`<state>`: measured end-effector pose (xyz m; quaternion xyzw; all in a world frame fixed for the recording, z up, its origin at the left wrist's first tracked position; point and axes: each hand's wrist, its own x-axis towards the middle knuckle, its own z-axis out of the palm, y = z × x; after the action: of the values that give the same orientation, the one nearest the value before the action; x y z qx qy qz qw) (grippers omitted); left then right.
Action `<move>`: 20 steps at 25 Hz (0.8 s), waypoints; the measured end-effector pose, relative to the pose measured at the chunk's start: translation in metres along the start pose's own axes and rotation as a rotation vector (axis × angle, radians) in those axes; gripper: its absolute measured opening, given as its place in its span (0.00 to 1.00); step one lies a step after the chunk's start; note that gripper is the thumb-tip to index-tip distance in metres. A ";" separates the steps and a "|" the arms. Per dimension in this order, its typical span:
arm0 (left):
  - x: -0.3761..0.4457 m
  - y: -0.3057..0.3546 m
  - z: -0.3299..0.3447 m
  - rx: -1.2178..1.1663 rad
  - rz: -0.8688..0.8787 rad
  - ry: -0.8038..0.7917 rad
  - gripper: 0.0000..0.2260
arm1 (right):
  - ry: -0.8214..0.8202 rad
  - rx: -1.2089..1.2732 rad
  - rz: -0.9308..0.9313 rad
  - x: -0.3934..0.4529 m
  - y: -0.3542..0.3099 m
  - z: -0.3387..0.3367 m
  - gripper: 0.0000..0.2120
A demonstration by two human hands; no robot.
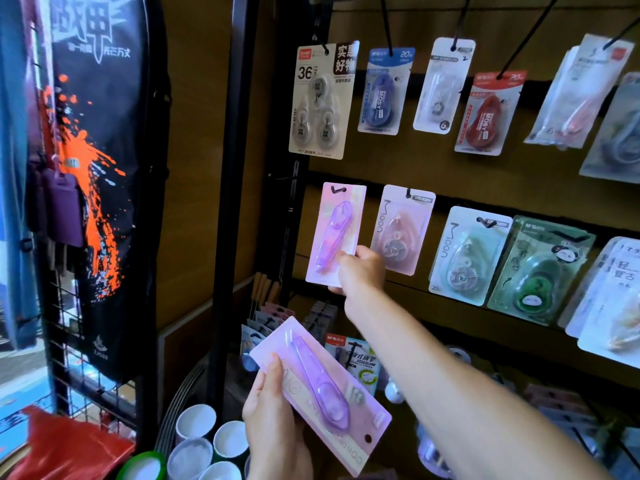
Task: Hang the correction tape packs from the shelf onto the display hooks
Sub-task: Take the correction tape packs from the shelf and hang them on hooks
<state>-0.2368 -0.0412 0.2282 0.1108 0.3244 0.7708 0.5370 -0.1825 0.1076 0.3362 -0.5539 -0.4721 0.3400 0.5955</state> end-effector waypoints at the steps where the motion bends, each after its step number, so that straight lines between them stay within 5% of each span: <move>1: 0.000 0.002 0.001 -0.006 0.000 -0.007 0.16 | -0.018 0.032 0.060 0.004 -0.002 -0.004 0.03; 6: -0.001 0.008 0.002 -0.040 0.023 -0.011 0.13 | -0.418 -0.031 0.365 -0.028 0.028 -0.046 0.17; 13: 0.000 0.008 0.002 -0.122 0.046 -0.058 0.20 | -1.101 -0.186 0.328 -0.088 0.067 -0.125 0.16; 16: -0.005 0.009 0.005 -0.087 0.064 -0.054 0.15 | -0.904 -0.207 0.170 -0.084 0.068 -0.133 0.14; 18: -0.004 0.008 0.006 -0.026 0.053 -0.032 0.05 | -0.643 -0.051 0.121 -0.073 0.063 -0.136 0.08; 20: -0.006 0.005 0.007 0.052 0.004 -0.050 0.05 | -0.416 0.167 0.096 -0.062 0.056 -0.140 0.03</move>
<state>-0.2346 -0.0449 0.2382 0.1447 0.3308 0.7602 0.5401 -0.0643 0.0118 0.2780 -0.4426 -0.5280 0.5126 0.5124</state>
